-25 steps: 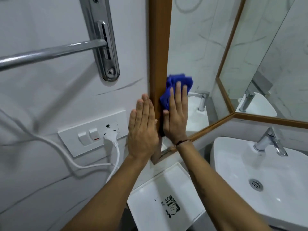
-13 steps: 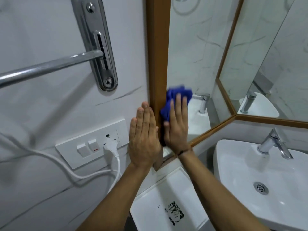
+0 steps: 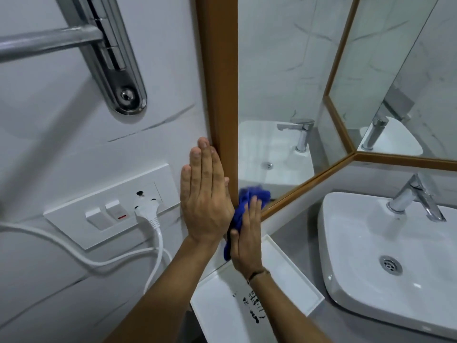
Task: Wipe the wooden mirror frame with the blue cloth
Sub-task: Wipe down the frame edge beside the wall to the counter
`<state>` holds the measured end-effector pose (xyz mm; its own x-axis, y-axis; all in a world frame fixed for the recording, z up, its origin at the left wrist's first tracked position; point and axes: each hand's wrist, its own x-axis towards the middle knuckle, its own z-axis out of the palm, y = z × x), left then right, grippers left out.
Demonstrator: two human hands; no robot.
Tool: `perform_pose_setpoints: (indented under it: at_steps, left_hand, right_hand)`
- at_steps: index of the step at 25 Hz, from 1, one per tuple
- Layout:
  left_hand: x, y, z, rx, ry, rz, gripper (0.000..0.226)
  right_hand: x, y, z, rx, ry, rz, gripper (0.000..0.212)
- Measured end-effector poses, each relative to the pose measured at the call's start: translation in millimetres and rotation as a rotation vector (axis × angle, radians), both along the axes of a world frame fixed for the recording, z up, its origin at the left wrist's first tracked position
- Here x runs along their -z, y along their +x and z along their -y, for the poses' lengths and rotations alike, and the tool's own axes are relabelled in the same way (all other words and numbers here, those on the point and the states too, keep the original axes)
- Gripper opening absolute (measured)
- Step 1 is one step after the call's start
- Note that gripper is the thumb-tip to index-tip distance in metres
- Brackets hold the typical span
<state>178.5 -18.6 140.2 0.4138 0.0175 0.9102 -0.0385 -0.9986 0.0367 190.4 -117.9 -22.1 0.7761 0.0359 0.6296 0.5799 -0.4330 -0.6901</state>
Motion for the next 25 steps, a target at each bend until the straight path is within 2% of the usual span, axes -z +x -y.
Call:
perform_pose_setpoints:
  at_steps: [3,6,9,11,14,17,22,25]
  left_hand:
    - [2,1,0,0.020,-0.037,0.011,0.067]
    - [0,0,1,0.021,-0.038,0.004,0.067]
    - [-2,-2,4,0.036,-0.041,-0.008,0.067]
    - [-5,-2,5,0.041,-0.050,-0.022,0.069]
    - [-5,-5,5,0.046,-0.054,-0.034,0.068]
    - [-3,-7,4,0.035,-0.043,-0.043,0.067]
    - [-7,-8,4,0.039,-0.033,-0.044,0.065]
    - [-5,-11,3,0.092,-0.051,-0.060,0.063]
  right_hand:
    - [23,-13,-4,0.004,0.115,-0.216,0.069]
    - [-9,-15,-22,0.113,0.406,-0.408,0.072]
    - [-37,23,-10,0.349,0.565,-0.382,0.068]
    - [-58,77,33,0.447,0.581,-0.453,0.059]
    - [-85,120,83,0.460,0.675,-0.523,0.054]
    - [-81,92,52,0.462,0.695,-0.484,0.054]
    - [-56,5,-38,0.295,0.710,-0.433,0.071]
    - [-44,-5,-42,0.208,0.609,-0.402,0.080]
